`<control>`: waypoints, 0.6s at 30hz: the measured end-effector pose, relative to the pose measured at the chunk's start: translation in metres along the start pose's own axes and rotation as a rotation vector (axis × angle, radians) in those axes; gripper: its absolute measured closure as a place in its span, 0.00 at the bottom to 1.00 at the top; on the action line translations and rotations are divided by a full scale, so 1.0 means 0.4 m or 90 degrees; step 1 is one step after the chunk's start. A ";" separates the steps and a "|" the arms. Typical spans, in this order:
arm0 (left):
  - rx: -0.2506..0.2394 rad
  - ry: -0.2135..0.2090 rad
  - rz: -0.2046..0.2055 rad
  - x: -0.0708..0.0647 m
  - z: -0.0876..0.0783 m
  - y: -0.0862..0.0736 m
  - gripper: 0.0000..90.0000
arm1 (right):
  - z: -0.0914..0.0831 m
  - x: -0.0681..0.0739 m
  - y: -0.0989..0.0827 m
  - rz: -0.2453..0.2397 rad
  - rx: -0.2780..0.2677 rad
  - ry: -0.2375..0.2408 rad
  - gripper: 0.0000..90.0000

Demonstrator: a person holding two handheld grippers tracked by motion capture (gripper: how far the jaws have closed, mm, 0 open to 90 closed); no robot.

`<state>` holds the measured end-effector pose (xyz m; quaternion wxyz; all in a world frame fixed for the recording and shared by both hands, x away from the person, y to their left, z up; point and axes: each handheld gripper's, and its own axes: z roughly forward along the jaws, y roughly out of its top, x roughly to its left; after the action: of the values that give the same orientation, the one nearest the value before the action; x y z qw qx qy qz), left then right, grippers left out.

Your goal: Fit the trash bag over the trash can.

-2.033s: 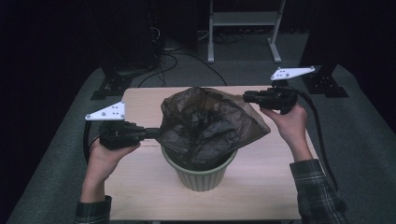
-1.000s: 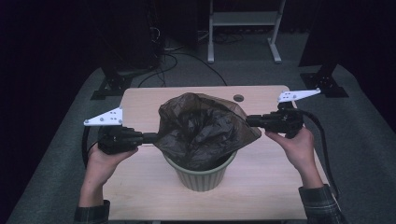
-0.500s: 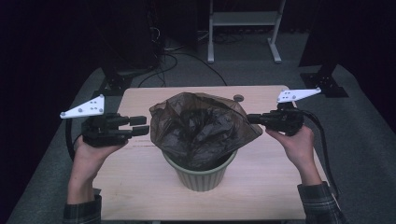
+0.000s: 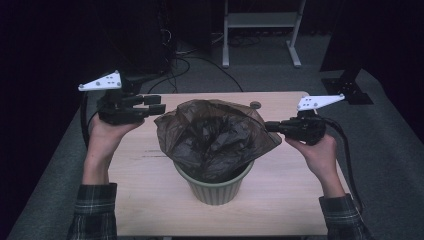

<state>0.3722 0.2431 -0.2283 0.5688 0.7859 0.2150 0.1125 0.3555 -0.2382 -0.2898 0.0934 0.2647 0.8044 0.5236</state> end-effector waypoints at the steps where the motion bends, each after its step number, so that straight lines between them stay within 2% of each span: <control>1: 0.007 0.007 -0.007 0.011 0.011 -0.005 0.62 | -0.001 -0.001 0.001 0.000 -0.001 0.000 1.00; 3: 0.006 0.006 -0.023 0.033 0.030 -0.019 0.62 | -0.001 -0.004 0.001 0.000 -0.004 0.001 1.00; 5: 0.009 0.005 -0.028 0.041 0.038 -0.027 0.63 | -0.001 -0.005 0.002 -0.002 -0.004 0.001 1.00; 9: 0.014 0.005 -0.036 0.047 0.052 -0.036 0.63 | 0.001 -0.006 0.003 -0.003 -0.005 0.001 1.00; 14: 0.039 0.001 -0.045 0.052 0.079 -0.058 0.65 | 0.005 -0.005 0.005 -0.005 -0.006 0.001 1.00; 18: 0.045 -0.006 -0.054 0.059 0.083 -0.077 0.73 | 0.007 -0.008 0.007 -0.005 -0.007 0.001 1.00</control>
<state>0.4005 0.2341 -0.2698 0.5461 0.7960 0.2494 0.0771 0.3604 -0.2371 -0.2890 0.0966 0.2606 0.8027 0.5277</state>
